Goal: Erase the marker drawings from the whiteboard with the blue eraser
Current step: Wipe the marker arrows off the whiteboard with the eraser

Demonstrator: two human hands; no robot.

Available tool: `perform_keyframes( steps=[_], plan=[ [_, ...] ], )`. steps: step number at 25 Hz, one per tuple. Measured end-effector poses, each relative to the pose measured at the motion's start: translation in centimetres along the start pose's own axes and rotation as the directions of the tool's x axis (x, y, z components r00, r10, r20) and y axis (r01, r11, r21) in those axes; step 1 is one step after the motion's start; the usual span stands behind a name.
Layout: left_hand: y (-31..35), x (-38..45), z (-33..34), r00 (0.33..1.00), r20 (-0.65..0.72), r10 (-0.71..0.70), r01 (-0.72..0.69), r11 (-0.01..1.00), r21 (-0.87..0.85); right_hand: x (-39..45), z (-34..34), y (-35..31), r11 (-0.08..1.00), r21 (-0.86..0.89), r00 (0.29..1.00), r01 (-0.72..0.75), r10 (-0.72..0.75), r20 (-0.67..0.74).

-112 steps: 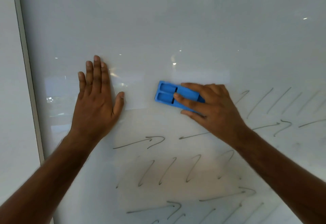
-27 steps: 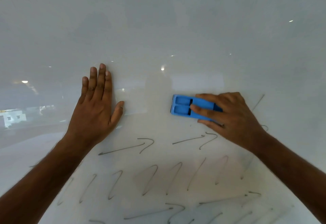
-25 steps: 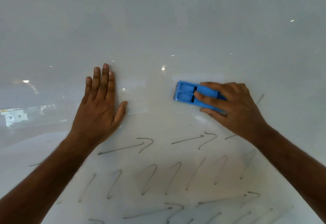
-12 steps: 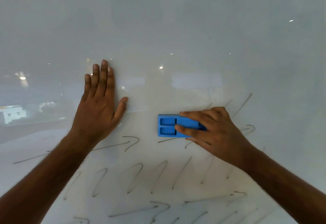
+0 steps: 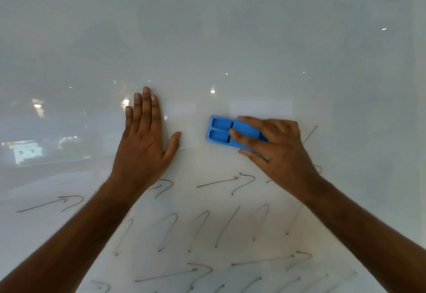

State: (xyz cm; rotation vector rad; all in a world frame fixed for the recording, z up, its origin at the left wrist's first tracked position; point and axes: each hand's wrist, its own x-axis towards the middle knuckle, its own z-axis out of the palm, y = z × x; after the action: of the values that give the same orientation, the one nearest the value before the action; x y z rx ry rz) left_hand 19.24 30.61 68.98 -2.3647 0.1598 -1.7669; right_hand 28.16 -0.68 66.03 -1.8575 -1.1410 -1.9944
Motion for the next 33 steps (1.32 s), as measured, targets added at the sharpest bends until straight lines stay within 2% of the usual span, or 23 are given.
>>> perform_keyframes(
  steps=[3, 5, 8, 11, 14, 17, 20, 23, 26, 28, 33],
  plan=[
    [0.4, 0.1, 0.3, 1.000, -0.006, -0.009, 0.009, 1.000, 0.002, -3.4, -0.4, -0.4, 0.985, -0.052, 0.982, 0.164, -0.158, 0.102],
    [0.5, 0.1, 0.4, 1.000, -0.012, -0.001, 0.001, 1.000, 0.011, -4.8, -1.3, 0.9, 0.979, -0.075, 0.977, 0.191, -0.182, 0.115],
    [0.8, 0.1, 0.7, 1.000, -0.029, -0.010, 0.011, 1.000, 0.019, -3.8, -2.4, 4.0, 0.990, -0.101, 0.993, 0.101, -0.094, 0.072],
    [1.1, 0.1, 0.7, 0.999, -0.025, -0.025, 0.026, 0.999, 0.019, -0.8, -3.0, 6.7, 0.998, -0.046, 0.999, -0.032, 0.033, 0.017],
    [1.5, 0.7, 0.7, 0.999, -0.041, 0.015, -0.014, 0.999, 0.035, 1.1, -2.6, 6.8, 0.997, -0.002, 0.997, -0.081, 0.081, -0.005],
    [2.1, 1.7, 0.8, 0.999, -0.044, 0.021, -0.020, 1.000, 0.022, 0.1, -1.6, 4.3, 1.000, -0.013, 1.000, 0.013, -0.013, 0.001],
    [2.6, 2.1, 0.9, 0.998, -0.049, 0.034, -0.033, 0.999, 0.019, -3.8, -1.2, 2.6, 0.988, -0.049, 0.986, 0.148, -0.144, 0.080],
    [2.6, 2.0, 1.2, 0.998, -0.048, 0.035, -0.034, 0.999, 0.021, -6.3, -2.4, 3.8, 0.975, -0.082, 0.970, 0.207, -0.193, 0.146],
    [2.5, 2.0, 1.2, 0.998, -0.044, 0.038, -0.037, 0.999, 0.024, -6.1, -4.1, 6.6, 0.954, -0.156, 0.962, 0.258, -0.237, 0.138],
    [2.6, 2.0, 1.1, 0.998, -0.044, 0.044, -0.043, 0.999, 0.017, -4.8, -4.9, 9.1, 0.953, -0.195, 0.971, 0.230, -0.211, 0.113],
    [2.9, 2.0, 1.1, 0.998, -0.049, 0.035, -0.035, 0.999, 0.005, -1.2, -5.4, 12.0, 0.985, -0.169, 0.999, -0.022, 0.027, 0.028]
  ],
)
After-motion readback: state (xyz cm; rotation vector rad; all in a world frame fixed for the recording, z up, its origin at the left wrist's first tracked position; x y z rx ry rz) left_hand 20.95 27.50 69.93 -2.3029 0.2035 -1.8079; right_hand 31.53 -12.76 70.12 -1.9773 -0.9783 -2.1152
